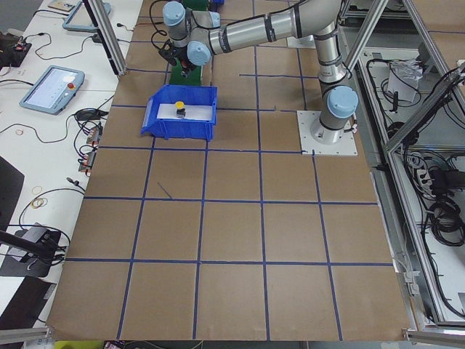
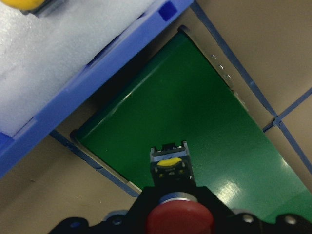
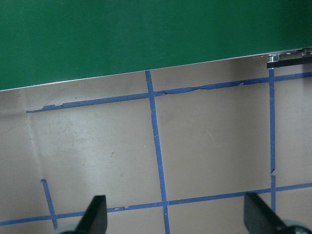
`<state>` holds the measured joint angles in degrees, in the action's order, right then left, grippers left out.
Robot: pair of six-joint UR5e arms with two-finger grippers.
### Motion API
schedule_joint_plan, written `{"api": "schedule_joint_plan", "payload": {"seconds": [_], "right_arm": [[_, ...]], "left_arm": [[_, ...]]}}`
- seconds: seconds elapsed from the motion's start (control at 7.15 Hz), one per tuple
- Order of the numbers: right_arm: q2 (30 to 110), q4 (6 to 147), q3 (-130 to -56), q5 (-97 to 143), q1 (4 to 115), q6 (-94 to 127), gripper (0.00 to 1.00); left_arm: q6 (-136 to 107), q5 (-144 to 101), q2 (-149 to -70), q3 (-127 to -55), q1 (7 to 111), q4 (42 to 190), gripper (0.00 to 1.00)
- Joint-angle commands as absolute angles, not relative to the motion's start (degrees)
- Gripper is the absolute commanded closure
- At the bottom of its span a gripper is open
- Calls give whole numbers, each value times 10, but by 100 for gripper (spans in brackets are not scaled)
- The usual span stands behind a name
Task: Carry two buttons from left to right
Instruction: 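Lift the red button with the left gripper and carry it over the conveyor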
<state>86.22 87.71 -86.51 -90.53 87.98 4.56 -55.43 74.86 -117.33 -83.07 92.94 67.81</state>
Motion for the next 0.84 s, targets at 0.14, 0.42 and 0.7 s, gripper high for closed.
{"api": "schedule_joint_plan", "payload": {"seconds": [0.14,0.42,0.7], "right_arm": [[862,877,-866,-905,880,46,0],[862,877,-866,-905,879,46,0],[862,878,-866,-905,879,47,0]], "left_arm": [[-599,751,-1188,-838,933,658,73],[-590,752,-1200,-844,933,630,65],[-595,751,-1201,-845,933,631,43]]}}
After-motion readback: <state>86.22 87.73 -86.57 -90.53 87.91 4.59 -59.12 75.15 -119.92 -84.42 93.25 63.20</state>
